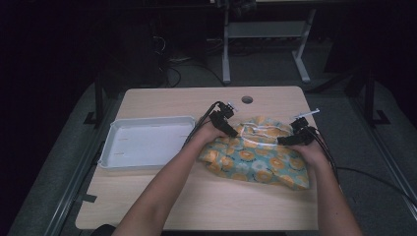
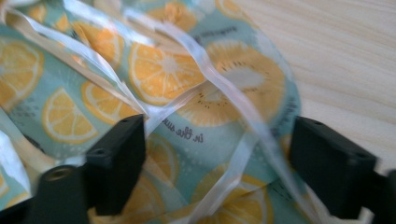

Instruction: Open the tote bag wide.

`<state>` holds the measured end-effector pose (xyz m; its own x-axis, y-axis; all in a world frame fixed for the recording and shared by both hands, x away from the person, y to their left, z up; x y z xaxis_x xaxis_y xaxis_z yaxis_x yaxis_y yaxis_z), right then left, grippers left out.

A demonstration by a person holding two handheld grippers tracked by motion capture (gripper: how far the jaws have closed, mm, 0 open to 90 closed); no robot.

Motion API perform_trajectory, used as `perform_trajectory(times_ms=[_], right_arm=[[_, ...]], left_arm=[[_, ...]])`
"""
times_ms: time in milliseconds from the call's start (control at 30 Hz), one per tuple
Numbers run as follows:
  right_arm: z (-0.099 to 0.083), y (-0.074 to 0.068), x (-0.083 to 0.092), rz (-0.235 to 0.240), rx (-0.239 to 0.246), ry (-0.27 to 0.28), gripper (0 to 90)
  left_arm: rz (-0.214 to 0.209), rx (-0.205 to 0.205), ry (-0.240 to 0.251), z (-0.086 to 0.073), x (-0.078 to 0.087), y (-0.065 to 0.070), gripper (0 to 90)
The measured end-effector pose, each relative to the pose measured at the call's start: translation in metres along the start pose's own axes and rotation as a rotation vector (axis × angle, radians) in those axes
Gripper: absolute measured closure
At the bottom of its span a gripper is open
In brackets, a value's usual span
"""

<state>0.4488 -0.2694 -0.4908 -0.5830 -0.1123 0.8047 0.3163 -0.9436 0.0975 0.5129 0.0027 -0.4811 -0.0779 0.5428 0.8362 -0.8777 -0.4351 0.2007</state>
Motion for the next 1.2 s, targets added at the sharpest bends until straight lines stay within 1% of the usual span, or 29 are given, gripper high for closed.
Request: perform_trajectory(times_ms=[33, 67, 100, 133, 167, 200, 233, 300, 333, 367, 400, 433, 467, 500, 567, 633, 700, 733, 767, 800, 833, 867, 900, 967, 1033, 1067, 1133, 1167, 1200], right_arm=[[0.000, -0.001, 0.000, -0.008, 0.010, 0.001, 23.1], [0.001, -0.003, 0.001, -0.009, 0.027, 0.003, 31.8], [0.001, -0.004, 0.003, -0.003, 0.034, 0.001, 35.1], [0.001, -0.004, 0.003, -0.003, 0.034, 0.001, 35.1], [0.001, -0.005, 0.003, 0.002, 0.047, 0.007, 38.6], [0.001, -0.006, 0.004, 0.009, 0.044, 0.010, 44.0], [0.002, -0.006, 0.005, 0.012, 0.050, 0.010, 52.1], [0.002, -0.007, 0.005, 0.017, 0.051, 0.016, 63.4], [0.002, -0.007, 0.005, 0.019, 0.055, 0.017, 67.0], [0.002, -0.007, 0.005, 0.019, 0.055, 0.017, 67.0], [0.003, -0.008, 0.006, 0.026, 0.062, 0.010, 76.8], [0.003, -0.008, 0.006, 0.030, 0.063, 0.009, 80.5], [0.003, -0.008, 0.006, 0.030, 0.063, 0.009, 80.5], [0.003, -0.008, 0.006, 0.034, 0.063, 0.008, 83.6], [0.004, -0.010, 0.006, 0.039, 0.062, 0.004, 88.2], [0.004, -0.012, 0.007, 0.029, 0.063, 0.000, 89.3], [0.004, -0.012, 0.007, 0.028, 0.055, 0.000, 89.3], [0.004, -0.012, 0.009, 0.026, 0.053, 0.003, 89.4], [0.004, -0.012, 0.009, 0.026, 0.053, 0.003, 89.4], [0.006, -0.012, 0.013, 0.022, 0.056, 0.015, 89.5], [0.007, -0.012, 0.015, 0.018, 0.055, 0.023, 89.6], [0.007, -0.012, 0.015, 0.018, 0.055, 0.023, 89.6], [0.009, -0.011, 0.021, 0.023, 0.052, 0.045, 89.6], [0.010, -0.011, 0.025, 0.026, 0.047, 0.049, 89.6], [0.011, -0.010, 0.032, 0.040, 0.038, 0.068, 89.6], [0.012, -0.009, 0.042, 0.049, 0.038, 0.095, 89.6], [0.012, -0.009, 0.050, 0.056, 0.035, 0.106, 89.7], [0.012, -0.009, 0.050, 0.056, 0.035, 0.106, 89.7], [0.011, -0.010, 0.060, 0.063, 0.033, 0.115, 89.6]], left_arm=[[0.000, -0.005, -0.007, 0.000, 0.001, 0.001, 35.0], [0.002, -0.004, -0.005, 0.000, 0.001, 0.001, 40.7], [0.000, -0.009, 0.001, 0.000, 0.001, 0.003, 44.3], [0.000, -0.009, 0.001, 0.000, 0.001, 0.003, 47.8], [-0.004, -0.011, 0.003, 0.000, 0.001, 0.003, 47.8], [-0.007, -0.012, 0.001, 0.000, 0.002, 0.003, 52.6], [-0.014, -0.008, 0.006, 0.001, 0.002, 0.004, 59.2], [-0.018, -0.017, -0.001, 0.001, 0.002, 0.004, 69.2], [-0.022, -0.017, -0.003, 0.001, 0.003, 0.004, 72.3], [-0.022, -0.017, -0.003, 0.001, 0.003, 0.004, 76.8], [-0.028, -0.013, -0.003, 0.001, 0.003, 0.004, 81.0], [-0.038, -0.009, -0.006, 0.000, 0.003, 0.004, 83.9], [-0.040, -0.004, -0.004, 0.000, 0.003, 0.003, 83.9], [-0.043, -0.001, -0.004, 0.000, 0.004, 0.003, 87.8], [-0.066, 0.025, 0.003, -0.002, 0.005, 0.001, 89.5], [-0.089, 0.047, 0.018, -0.004, 0.007, -0.001, 89.7], [-0.094, 0.053, 0.028, -0.005, 0.008, -0.002, 89.7], [-0.099, 0.059, 0.053, -0.005, 0.013, -0.004, 89.7], [-0.099, 0.059, 0.053, -0.005, 0.013, -0.004, 89.7], [-0.107, 0.071, 0.089, -0.004, 0.018, -0.004, 89.8], [-0.114, 0.072, 0.105, -0.003, 0.021, -0.003, 89.8], [-0.114, 0.072, 0.105, -0.003, 0.021, -0.003, 89.8], [-0.115, 0.067, 0.114, -0.003, 0.026, -0.003, 89.7], [-0.127, 0.066, 0.140, -0.002, 0.032, -0.001, 89.7], [-0.132, 0.054, 0.162, -0.002, 0.042, 0.001, 89.7], [-0.140, 0.051, 0.176, -0.002, 0.047, 0.001, 89.8], [-0.153, 0.055, 0.205, -0.002, 0.055, 0.004, 89.7], [-0.158, 0.050, 0.212, -0.003, 0.060, 0.006, 89.7], [-0.164, 0.044, 0.219, -0.004, 0.064, 0.008, 89.7]])
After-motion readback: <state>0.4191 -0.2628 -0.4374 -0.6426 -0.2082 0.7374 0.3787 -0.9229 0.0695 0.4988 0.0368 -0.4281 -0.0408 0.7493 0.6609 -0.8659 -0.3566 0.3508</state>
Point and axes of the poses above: each handheld gripper's, and its own axes: x roughly backward along the jaws, z roughly out of its top, y roughly to its right, the point moved 3 cm from there along -x, roughly forward along the jaws, and after that the axes turned 11 degrees about -z, right-handed, at the moved point
